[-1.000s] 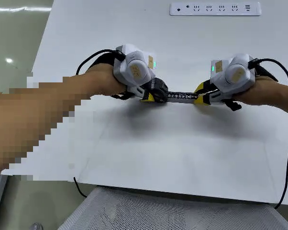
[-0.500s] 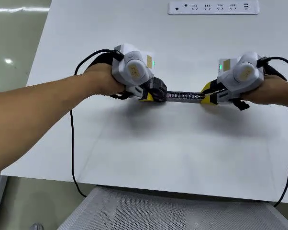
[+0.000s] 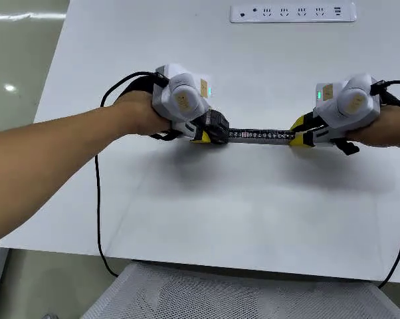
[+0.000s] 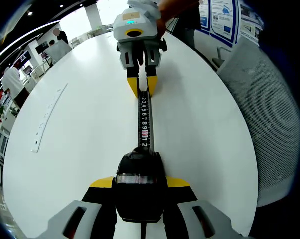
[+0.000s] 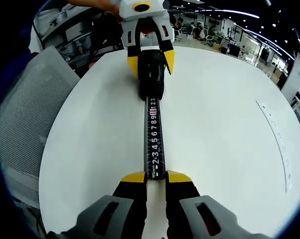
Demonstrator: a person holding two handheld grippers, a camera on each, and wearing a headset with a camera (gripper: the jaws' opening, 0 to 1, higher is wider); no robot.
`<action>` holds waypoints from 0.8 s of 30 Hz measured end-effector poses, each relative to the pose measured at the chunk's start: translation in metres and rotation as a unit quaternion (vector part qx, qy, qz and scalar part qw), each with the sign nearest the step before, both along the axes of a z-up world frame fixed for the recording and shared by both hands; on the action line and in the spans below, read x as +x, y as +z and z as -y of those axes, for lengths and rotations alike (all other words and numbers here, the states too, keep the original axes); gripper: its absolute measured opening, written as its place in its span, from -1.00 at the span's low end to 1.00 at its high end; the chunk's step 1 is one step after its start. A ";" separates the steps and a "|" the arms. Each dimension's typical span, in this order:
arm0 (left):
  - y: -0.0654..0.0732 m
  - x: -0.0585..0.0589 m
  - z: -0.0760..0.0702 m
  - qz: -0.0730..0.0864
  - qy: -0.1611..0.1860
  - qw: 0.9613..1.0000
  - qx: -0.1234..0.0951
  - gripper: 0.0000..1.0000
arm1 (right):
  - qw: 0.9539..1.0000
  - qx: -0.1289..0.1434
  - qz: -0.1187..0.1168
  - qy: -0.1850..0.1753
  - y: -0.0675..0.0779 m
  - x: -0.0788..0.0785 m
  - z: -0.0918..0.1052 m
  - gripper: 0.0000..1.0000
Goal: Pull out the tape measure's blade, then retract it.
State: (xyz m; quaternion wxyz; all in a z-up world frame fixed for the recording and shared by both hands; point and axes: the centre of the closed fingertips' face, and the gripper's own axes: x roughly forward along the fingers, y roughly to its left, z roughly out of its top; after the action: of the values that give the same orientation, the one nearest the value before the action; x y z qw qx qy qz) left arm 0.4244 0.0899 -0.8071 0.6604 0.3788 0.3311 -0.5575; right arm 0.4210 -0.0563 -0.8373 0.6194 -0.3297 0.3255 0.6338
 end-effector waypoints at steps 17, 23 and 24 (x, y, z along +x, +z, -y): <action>0.000 0.000 0.000 -0.001 -0.001 1.000 0.001 -0.35 | 1.000 -0.020 0.001 -0.012 0.000 0.005 0.039 -0.82; 0.000 0.000 0.001 -0.001 -0.001 1.000 0.000 -0.35 | 0.999 -0.027 0.000 -0.019 -0.001 0.007 0.052 -0.82; 0.000 0.000 0.001 -0.001 -0.001 1.000 0.000 -0.35 | 0.999 -0.028 0.000 -0.020 -0.001 0.007 0.055 -0.82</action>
State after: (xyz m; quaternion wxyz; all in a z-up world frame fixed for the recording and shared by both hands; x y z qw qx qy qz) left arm 0.4245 0.0891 -0.8074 0.6594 0.3789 0.3315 -0.5583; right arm 0.4280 -0.1116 -0.8385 0.6227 -0.3407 0.3497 0.6114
